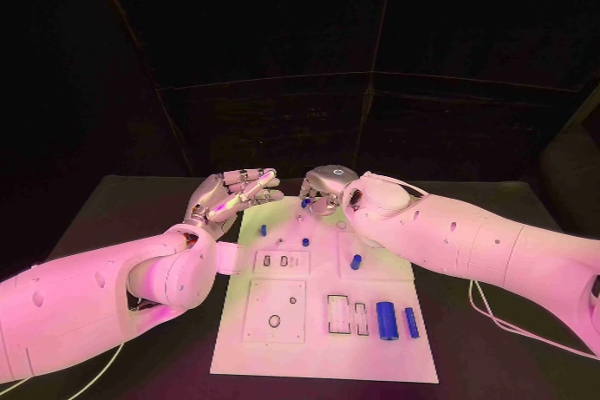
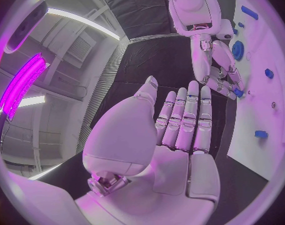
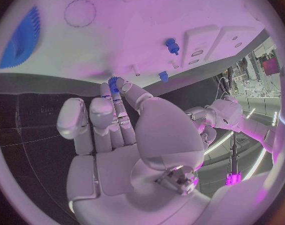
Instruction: Assemble the parts on the task board
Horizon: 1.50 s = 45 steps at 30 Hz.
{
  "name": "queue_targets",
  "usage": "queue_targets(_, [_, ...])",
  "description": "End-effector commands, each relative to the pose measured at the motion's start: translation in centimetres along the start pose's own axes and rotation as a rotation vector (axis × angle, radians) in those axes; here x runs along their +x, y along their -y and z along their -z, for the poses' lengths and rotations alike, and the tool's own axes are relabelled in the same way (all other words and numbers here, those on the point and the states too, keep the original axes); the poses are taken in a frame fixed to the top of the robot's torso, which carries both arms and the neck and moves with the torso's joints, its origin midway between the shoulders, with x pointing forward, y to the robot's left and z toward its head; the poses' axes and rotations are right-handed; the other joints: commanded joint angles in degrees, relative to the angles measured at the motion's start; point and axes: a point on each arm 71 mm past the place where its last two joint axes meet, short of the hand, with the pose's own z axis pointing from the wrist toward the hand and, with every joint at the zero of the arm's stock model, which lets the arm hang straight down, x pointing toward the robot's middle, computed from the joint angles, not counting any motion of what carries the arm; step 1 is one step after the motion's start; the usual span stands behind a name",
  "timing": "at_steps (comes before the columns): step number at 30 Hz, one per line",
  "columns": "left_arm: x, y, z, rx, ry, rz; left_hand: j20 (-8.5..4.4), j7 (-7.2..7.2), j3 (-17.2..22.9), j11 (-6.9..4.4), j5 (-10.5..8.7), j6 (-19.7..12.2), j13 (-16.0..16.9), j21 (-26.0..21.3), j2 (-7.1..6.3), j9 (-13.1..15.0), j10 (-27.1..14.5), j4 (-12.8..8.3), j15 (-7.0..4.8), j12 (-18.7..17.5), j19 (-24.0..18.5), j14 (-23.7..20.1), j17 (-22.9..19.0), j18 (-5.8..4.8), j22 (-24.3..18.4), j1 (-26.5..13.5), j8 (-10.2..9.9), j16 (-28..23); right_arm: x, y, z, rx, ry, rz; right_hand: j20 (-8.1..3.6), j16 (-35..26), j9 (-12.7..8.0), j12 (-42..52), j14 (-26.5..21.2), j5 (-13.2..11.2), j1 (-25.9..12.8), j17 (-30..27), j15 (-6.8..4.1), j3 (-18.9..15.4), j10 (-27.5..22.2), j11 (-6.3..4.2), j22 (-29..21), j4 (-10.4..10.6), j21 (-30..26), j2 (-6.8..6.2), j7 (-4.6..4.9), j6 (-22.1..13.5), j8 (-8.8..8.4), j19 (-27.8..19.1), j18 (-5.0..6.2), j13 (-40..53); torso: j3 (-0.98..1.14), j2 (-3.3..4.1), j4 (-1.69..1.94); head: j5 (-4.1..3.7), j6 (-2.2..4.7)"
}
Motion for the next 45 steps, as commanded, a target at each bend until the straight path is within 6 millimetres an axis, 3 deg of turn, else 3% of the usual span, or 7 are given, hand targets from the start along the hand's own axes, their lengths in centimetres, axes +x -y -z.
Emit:
queue_targets(1, [0.1, 0.2, -0.1, 0.009, -0.014, 0.000, -0.02, 0.21, -0.01, 0.15, -0.11, 0.22, -0.10, 0.20, 0.35, -0.06, 0.12, -0.37, 0.09, -0.31, 0.35, 0.34, -0.06, 0.83, -0.09, -0.14, -0.10, -0.14, -0.1, 0.0, 0.0, 0.002, -0.008, 0.008, 0.20, 0.15, 0.03, -0.27, -0.30, -0.38, -0.13, -0.07, 0.05, 0.21, -0.54, -0.01, -0.01, 0.19, 0.22, -0.37, 0.24, -0.25, 0.33, -0.04, -0.41, -0.06, -0.02, 0.01, -0.03, 0.04, 0.03])
queue_targets(6, [0.1, 0.2, -0.1, 0.009, -0.013, 0.000, -0.02, 0.21, -0.01, 0.15, -0.11, 0.21, -0.10, 0.19, 0.36, -0.06, 0.12, -0.38, 0.09, -0.32, 0.35, 0.34, -0.06, 0.83, -0.10, -0.14, -0.11, -0.14, -0.1, 0.2, 0.0, 0.009, 0.001, 0.007, 0.68, -2.40, -0.19, -0.46, -1.67, -1.47, -0.76, -4.44, 0.80, 0.41, -3.39, 0.84, -4.04, 0.89, -1.41, -1.68, 1.29, -3.41, 0.13, -3.16, 0.32, -0.21, -0.02, 0.00, -0.04, 0.09, 0.15])
queue_targets(11, [0.1, 0.2, -0.1, 0.009, -0.013, 0.000, -0.01, 0.21, -0.03, 0.17, -0.11, 0.18, -0.11, 0.18, 0.38, -0.07, 0.07, -0.45, 0.10, -0.41, 0.37, 0.34, -0.09, 0.83, -0.12, -0.12, -0.17, -0.18, -0.2, 0.2, -0.1, 0.012, 0.015, 0.003, 1.88, -11.52, -0.27, 0.21, -6.08, -3.31, 0.52, -17.38, 1.79, -2.16, -12.79, 2.19, -16.66, 2.27, -7.79, -3.57, 1.77, -16.04, 0.08, -12.65, 2.70, -0.05, 0.00, 0.02, 0.04, 0.09, 0.22])
queue_targets(18, [-0.1, 0.2, -0.1, 0.010, -0.008, -0.004, -0.01, 0.21, -0.03, 0.17, -0.11, 0.18, -0.11, 0.18, 0.38, -0.07, 0.07, -0.45, 0.10, -0.41, 0.37, 0.34, -0.09, 0.83, -0.12, -0.12, -0.17, -0.18, -0.7, 0.7, 0.8, 0.008, 0.060, -0.017, 1.77, -11.65, 0.21, 2.01, -4.99, -2.20, 1.51, -17.41, 1.63, -4.20, -12.38, 1.96, -16.54, 3.73, -8.17, -3.46, 1.72, -12.37, 0.69, -11.61, 2.58, 0.10, 0.03, -0.01, -0.07, 0.10, 0.31])
queue_targets(24, [-0.6, 0.3, 0.0, 0.013, 0.002, -0.009, -0.01, 0.22, -0.04, 0.19, -0.11, 0.12, -0.13, 0.16, 0.40, -0.08, -0.01, -0.50, 0.11, -0.50, 0.37, 0.33, -0.10, 0.83, -0.15, -0.11, -0.23, -0.22, -1.7, 2.6, 3.9, 0.045, 0.118, -0.102, 1.54, -7.04, 0.68, 5.12, -2.08, -0.54, 0.68, -10.87, 1.32, -5.26, -7.30, 1.53, -9.72, 5.60, -5.05, -3.52, 1.95, -7.94, 2.09, -6.07, 1.30, 0.47, 0.02, -0.24, -0.56, 0.12, 0.47])
queue_targets(34, [-0.7, 0.3, -0.1, 0.013, 0.005, -0.011, -0.01, 0.12, 0.00, 0.14, -0.10, 0.20, -0.12, 0.18, 0.52, -0.06, 0.03, -0.56, 0.09, -0.53, 0.44, 0.39, -0.11, 0.85, -0.15, -0.07, -0.22, -0.23, -2.7, 7.8, 9.0, 0.229, 0.034, -0.275, -1.54, 5.80, 0.34, 18.46, 2.04, 7.05, -5.53, 8.08, -2.00, -13.68, 9.14, -2.64, 3.19, 13.49, 0.98, -7.78, -1.49, -7.12, 2.39, 3.14, -1.12, 9.09, 0.42, -0.48, -1.27, -0.21, 1.00])
queue_targets(45, [-0.7, 0.1, -0.3, 0.011, 0.002, -0.010, -0.02, 0.07, 0.01, 0.10, -0.10, 0.27, -0.11, 0.20, 0.58, -0.05, 0.09, -0.59, 0.07, -0.54, 0.51, 0.44, -0.12, 0.86, -0.16, -0.07, -0.21, -0.22, -1.9, 10.3, 9.6, 0.306, -0.082, -0.238, -0.53, 18.41, 0.34, 58.33, 3.81, 6.40, 3.86, 30.25, -0.87, -27.74, 5.50, -1.53, 10.27, 24.88, 4.05, -5.74, -0.45, -10.43, 4.86, 7.31, -2.39, 52.06, 0.42, -0.30, -1.01, -0.84, 0.91])
